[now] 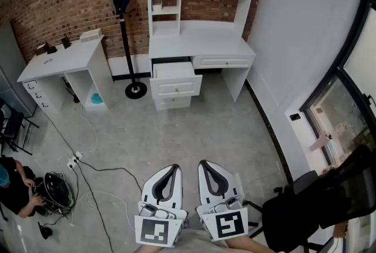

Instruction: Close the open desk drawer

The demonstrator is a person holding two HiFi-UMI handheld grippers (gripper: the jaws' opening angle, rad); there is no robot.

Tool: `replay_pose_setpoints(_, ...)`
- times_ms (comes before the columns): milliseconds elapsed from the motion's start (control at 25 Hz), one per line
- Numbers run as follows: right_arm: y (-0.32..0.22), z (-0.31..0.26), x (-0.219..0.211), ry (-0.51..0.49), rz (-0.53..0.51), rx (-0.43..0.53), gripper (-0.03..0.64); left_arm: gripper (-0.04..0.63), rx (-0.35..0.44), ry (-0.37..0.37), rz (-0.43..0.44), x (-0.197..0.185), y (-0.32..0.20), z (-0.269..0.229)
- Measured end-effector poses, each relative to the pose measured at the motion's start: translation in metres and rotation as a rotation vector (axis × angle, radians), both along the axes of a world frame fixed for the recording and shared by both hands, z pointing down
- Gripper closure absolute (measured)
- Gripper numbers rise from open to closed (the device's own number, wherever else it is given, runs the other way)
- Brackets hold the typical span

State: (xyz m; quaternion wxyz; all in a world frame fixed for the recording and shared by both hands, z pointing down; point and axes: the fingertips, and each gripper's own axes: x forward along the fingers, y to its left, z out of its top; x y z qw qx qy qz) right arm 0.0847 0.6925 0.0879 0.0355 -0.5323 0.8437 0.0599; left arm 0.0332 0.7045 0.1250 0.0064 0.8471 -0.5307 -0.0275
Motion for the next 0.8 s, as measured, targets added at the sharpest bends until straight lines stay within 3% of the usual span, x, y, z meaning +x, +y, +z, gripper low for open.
replay_pose_setpoints(160,0.000,0.018,0.003,0.032,-0.002,-0.017,0.588,0.578,0.020,0.080,-0.008,0.000,-0.004,-0.012)
replay_pose_setpoints(360,-0.004,0.027,0.003,0.083,-0.011,-0.049,0.588,0.578,0.023,0.112,0.000,0.003,-0.010,-0.015)
replay_pose_setpoints(800,-0.065,0.032,0.008,0.018,-0.045,-0.066,0.586,0.578,0.024,0.084,0.003,0.009,-0.067,-0.009)
